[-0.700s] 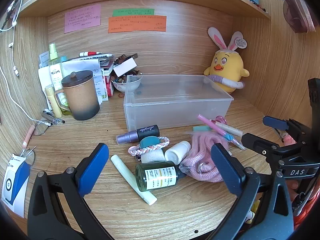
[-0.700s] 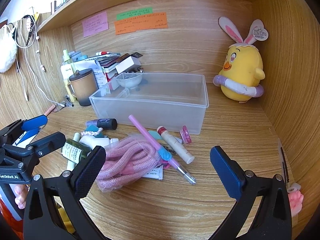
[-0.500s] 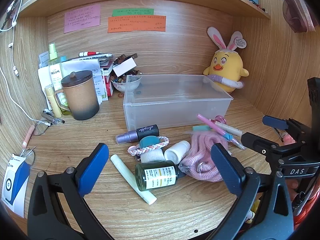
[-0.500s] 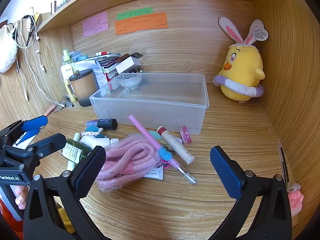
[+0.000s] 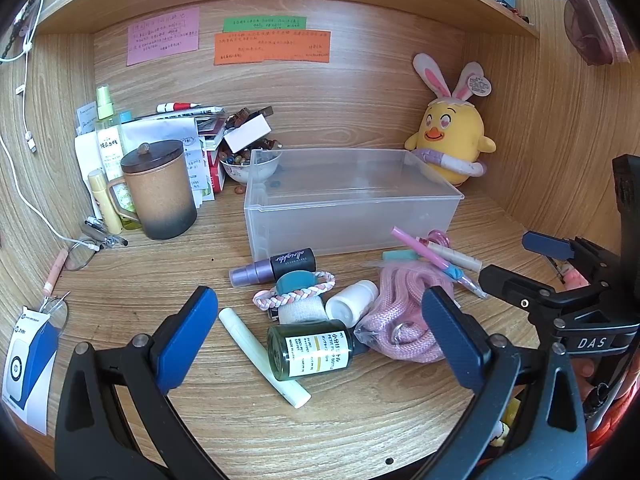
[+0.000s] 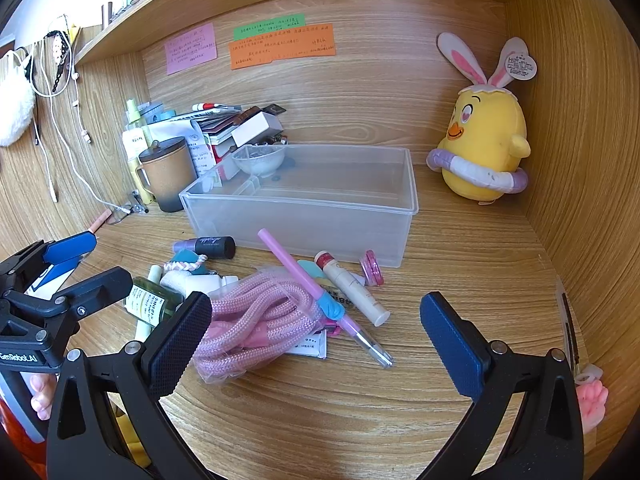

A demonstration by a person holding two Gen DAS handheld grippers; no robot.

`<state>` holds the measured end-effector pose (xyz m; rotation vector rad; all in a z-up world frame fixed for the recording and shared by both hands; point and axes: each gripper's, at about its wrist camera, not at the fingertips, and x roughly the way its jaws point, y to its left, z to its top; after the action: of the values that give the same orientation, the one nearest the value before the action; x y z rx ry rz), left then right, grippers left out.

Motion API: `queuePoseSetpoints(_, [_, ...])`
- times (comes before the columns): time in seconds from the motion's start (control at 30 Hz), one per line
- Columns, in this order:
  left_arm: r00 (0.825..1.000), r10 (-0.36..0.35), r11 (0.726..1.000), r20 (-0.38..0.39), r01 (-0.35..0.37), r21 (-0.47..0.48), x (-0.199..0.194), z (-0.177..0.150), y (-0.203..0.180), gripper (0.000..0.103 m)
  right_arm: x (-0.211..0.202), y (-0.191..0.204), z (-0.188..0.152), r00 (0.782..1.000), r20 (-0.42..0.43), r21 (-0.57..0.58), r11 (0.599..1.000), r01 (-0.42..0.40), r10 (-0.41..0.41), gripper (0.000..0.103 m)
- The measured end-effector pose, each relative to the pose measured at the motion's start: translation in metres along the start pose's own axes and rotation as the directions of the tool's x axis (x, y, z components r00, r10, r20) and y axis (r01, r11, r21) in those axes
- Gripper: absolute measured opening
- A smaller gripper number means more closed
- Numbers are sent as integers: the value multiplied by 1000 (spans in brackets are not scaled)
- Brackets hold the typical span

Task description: Organize objects

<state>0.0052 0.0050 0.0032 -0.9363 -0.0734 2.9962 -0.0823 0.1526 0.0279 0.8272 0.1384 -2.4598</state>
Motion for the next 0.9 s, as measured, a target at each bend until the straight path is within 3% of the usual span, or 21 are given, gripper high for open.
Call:
queuePoseSetpoints(0.6, [999, -38, 999, -31, 37, -30, 5, -5, 9, 103, 1, 0, -2, 1000, 5, 2, 1000, -7, 7, 103])
queuePoseSetpoints(0.77, [999, -11, 998, -48, 9, -55, 11, -7, 24, 103, 7, -9, -6, 1000, -5, 8, 1000, 9, -9, 103])
queuePoseSetpoints(0.83, [998, 14, 998, -62, -18, -59, 13, -7, 32, 91, 9, -15, -8, 1000, -11, 21, 999, 28, -28, 102])
queuePoseSetpoints(0.9, [996, 39, 997, -80, -44, -61, 15, -7, 40, 87, 11, -22, -8, 999, -17, 32, 999, 39, -39, 98])
